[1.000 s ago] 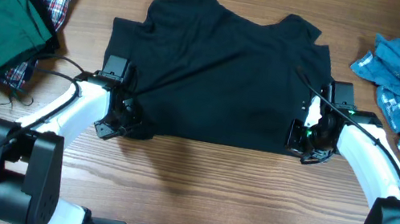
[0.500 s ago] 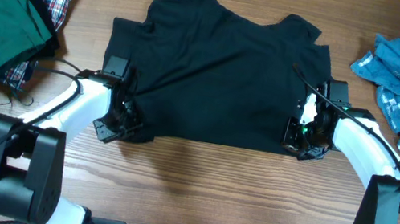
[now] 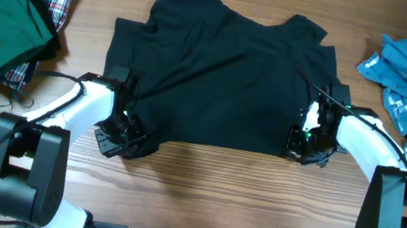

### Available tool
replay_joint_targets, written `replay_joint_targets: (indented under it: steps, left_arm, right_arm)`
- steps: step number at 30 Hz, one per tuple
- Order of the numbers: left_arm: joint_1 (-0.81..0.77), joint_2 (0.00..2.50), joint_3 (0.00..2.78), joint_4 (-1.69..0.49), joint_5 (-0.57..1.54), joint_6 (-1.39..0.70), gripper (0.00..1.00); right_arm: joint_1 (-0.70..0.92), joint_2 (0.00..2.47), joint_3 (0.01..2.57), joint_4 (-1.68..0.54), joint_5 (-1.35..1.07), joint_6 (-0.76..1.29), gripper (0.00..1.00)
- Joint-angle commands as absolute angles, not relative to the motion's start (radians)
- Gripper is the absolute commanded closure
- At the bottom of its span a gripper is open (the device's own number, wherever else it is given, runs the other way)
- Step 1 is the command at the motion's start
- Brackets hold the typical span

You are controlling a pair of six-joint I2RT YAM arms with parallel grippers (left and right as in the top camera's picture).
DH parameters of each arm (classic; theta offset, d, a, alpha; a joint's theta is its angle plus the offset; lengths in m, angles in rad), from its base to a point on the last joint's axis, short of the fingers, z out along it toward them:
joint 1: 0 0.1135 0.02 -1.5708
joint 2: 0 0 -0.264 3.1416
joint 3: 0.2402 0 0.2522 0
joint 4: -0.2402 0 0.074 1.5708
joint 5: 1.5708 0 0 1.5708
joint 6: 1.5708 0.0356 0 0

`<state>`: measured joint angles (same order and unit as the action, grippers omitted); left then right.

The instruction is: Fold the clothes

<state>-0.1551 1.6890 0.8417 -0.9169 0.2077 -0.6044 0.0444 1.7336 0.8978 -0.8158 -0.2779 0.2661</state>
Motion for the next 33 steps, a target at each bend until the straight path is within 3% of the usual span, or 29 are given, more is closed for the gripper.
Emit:
replay_joint_targets:
  steps: [1,5,15,26,33]
  left_arm:
    - [-0.159,1.717,0.817,-0.918,0.216,-0.606,0.96]
    - [-0.159,1.717,0.817,-0.933,0.216,-0.584,0.96]
    - [-0.159,1.717,0.817,-0.916,0.200,-0.580,0.96]
    - [-0.159,1.717,0.817,-0.894,0.181,-0.581,0.96]
    - [-0.159,1.717,0.817,-0.852,0.107,-0.585,0.96]
  right_arm:
    - [0.046,1.775,0.875,-0.910,-0.263,0.323,0.96]
    - [0.046,1.775,0.875,-0.952,-0.263,0.335,0.96]
    - [0.046,1.682,0.955,-0.765,-0.288,0.208,0.96]
    - [0.045,1.654,0.957,-0.657,-0.112,0.210,0.96]
    - [0.046,1.761,0.954,-0.626,-0.041,0.240,0.96]
